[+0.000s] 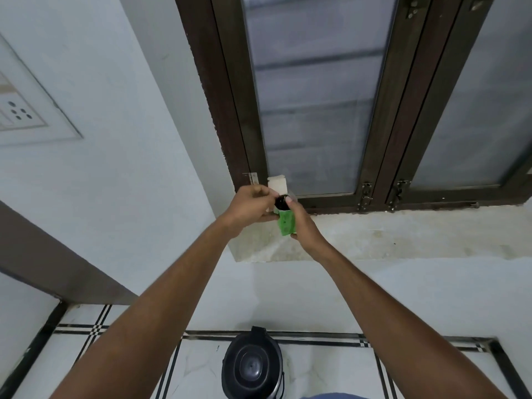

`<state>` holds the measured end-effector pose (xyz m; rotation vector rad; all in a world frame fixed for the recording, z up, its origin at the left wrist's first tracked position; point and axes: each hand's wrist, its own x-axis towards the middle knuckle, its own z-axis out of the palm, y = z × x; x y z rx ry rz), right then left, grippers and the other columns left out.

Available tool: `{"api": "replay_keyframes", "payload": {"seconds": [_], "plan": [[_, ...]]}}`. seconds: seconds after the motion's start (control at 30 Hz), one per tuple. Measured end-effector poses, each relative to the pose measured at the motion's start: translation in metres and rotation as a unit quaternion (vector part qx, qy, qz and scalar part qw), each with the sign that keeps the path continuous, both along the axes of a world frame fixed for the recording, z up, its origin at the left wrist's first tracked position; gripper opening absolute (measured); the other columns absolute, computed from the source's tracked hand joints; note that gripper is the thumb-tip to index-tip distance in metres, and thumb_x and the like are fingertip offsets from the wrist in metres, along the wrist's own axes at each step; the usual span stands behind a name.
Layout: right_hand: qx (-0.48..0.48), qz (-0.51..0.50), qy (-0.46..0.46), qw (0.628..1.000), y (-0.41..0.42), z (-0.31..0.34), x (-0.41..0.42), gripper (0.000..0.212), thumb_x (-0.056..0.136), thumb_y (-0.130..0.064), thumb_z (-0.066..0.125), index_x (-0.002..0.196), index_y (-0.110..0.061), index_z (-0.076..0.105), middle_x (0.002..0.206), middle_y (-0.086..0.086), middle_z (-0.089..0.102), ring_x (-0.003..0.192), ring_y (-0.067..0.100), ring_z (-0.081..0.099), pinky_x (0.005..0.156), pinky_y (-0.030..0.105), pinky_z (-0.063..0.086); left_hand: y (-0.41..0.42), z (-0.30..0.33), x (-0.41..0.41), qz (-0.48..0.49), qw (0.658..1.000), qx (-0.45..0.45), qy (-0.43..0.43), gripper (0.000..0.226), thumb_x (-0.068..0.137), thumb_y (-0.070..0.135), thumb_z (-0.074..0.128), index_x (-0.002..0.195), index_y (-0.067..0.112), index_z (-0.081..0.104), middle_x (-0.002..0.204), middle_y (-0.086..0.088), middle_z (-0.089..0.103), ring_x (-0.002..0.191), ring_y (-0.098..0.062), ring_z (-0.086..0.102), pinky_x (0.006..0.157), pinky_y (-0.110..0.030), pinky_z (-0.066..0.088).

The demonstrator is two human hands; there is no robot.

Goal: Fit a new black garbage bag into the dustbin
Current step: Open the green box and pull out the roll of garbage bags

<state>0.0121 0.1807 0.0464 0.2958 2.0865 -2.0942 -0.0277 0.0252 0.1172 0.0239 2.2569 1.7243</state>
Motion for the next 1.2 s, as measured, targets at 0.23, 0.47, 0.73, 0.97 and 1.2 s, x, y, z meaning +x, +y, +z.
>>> {"api": "replay_keyframes", "payload": {"seconds": [0.23, 0.47, 0.73, 0.97, 1.2], "plan": [[-0.098, -0.028, -0.022, 0.995, 0.006, 0.017, 0.003, 0.043, 0.117, -0.059, 0.029, 0.125, -0.036, 0.065, 0.121, 0.0, 0.071, 0.105, 0.014, 0.067, 0.104, 0.049, 0.055, -0.012, -0.014, 0.007, -0.071, 0.996, 0.009, 0.06, 0.044, 0.1, -0.004, 0.073, 0.14, 0.013, 0.067, 0.124, -0.023, 0.07, 0.112, -0.035, 0.078, 0.097, -0.05, 0.067], [-0.02, -0.045, 0.104, 0.993, -0.005, 0.021, -0.001, 0.045, 0.112, -0.069, 0.029, 0.149, -0.043, 0.031, 0.137, -0.009, 0.061, 0.128, 0.021, 0.067, 0.109, 0.065, 0.058, -0.003, -0.012, 0.005, -0.009, 0.995, 0.046, 0.088, 0.035, 0.105, -0.001, 0.068, 0.14, 0.003, 0.07, 0.118, -0.02, 0.076, 0.102, -0.032, 0.081, 0.088, -0.034, 0.069], [0.059, -0.068, 0.226, 0.97, -0.013, 0.017, 0.003, 0.08, 0.097, -0.08, 0.06, 0.159, -0.074, 0.009, 0.175, -0.009, 0.027, 0.156, 0.025, 0.047, 0.11, 0.064, 0.059, 0.004, 0.002, -0.001, 0.027, 0.977, -0.042, 0.205, 0.013, 0.105, 0.02, 0.074, 0.108, 0.013, 0.084, 0.085, 0.01, 0.061, 0.064, 0.006, 0.064, 0.055, -0.015, 0.051], [0.159, -0.054, 0.301, 0.939, 0.0, 0.022, -0.001, 0.058, 0.106, -0.067, 0.056, 0.156, -0.054, 0.03, 0.166, -0.005, 0.033, 0.149, 0.014, 0.049, 0.116, 0.051, 0.055, 0.0, 0.009, -0.005, 0.024, 0.989, 0.013, 0.145, 0.014, 0.104, 0.028, 0.075, 0.113, 0.023, 0.084, 0.093, 0.006, 0.078, 0.078, 0.001, 0.074, 0.064, -0.021, 0.06], [0.119, -0.052, 0.268, 0.954, 0.011, 0.028, -0.008, 0.066, 0.103, -0.062, 0.069, 0.157, -0.047, 0.036, 0.148, -0.012, 0.057, 0.131, 0.009, 0.066, 0.106, 0.045, 0.063, 0.0, 0.014, -0.006, -0.052, 0.991, 0.05, 0.116, 0.024, 0.105, 0.017, 0.074, 0.127, 0.022, 0.081, 0.108, 0.006, 0.083, 0.106, -0.012, 0.078, 0.093, -0.031, 0.066]]}}
